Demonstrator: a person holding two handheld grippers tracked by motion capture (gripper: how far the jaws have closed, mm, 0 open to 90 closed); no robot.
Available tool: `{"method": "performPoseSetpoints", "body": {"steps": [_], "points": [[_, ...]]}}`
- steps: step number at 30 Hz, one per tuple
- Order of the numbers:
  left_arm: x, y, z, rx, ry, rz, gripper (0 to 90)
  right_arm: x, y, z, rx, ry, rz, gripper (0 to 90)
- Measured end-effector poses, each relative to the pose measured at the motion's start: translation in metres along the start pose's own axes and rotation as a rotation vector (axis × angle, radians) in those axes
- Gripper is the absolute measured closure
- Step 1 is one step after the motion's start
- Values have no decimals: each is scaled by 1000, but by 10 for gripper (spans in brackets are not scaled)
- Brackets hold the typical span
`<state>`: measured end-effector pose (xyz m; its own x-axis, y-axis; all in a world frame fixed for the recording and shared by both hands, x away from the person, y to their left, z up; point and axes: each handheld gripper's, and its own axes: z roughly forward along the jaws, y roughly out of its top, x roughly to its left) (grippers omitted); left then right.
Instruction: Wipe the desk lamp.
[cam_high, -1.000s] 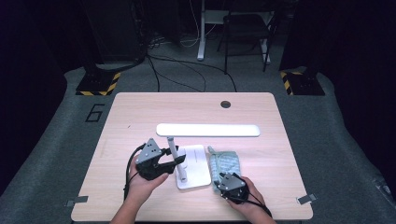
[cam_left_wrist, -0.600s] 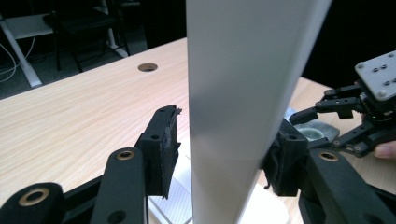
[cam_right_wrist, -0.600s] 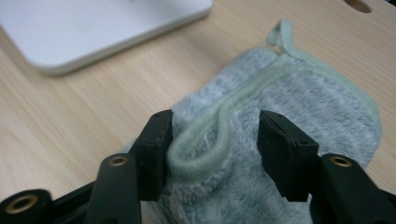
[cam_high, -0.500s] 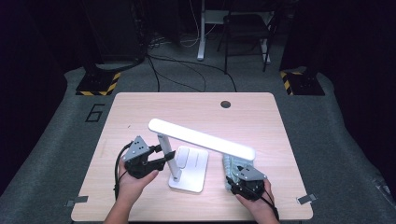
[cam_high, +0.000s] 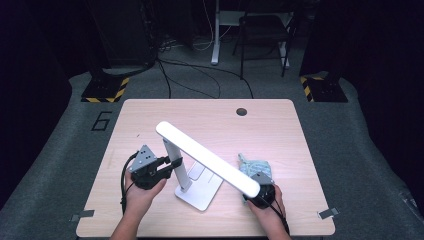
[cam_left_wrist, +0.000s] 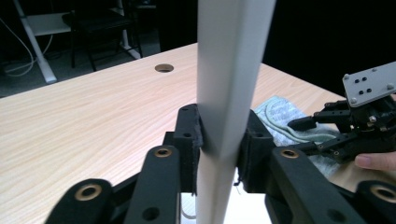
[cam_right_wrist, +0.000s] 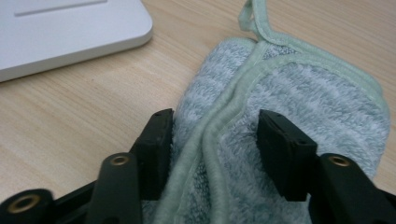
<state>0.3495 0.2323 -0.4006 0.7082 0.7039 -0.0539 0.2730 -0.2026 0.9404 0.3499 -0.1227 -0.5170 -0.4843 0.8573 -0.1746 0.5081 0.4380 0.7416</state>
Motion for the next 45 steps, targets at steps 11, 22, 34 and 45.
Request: {"method": "performPoseSetpoints", "body": {"steps": [11, 22, 34, 45], "points": [[4, -1, 4, -14, -101, -16, 749, -11, -2, -5, -22, 133, 43, 736], [2, -5, 12, -44, -176, -70, 724, 3, 32, 21, -64, 280, -48, 726], [-4, -12, 22, 17, -133, -48, 740, -13, 41, 38, -48, 329, -32, 528], [-7, -17, 31, 67, -131, -39, 704, -13, 49, 45, -71, 244, 35, 609]]}}
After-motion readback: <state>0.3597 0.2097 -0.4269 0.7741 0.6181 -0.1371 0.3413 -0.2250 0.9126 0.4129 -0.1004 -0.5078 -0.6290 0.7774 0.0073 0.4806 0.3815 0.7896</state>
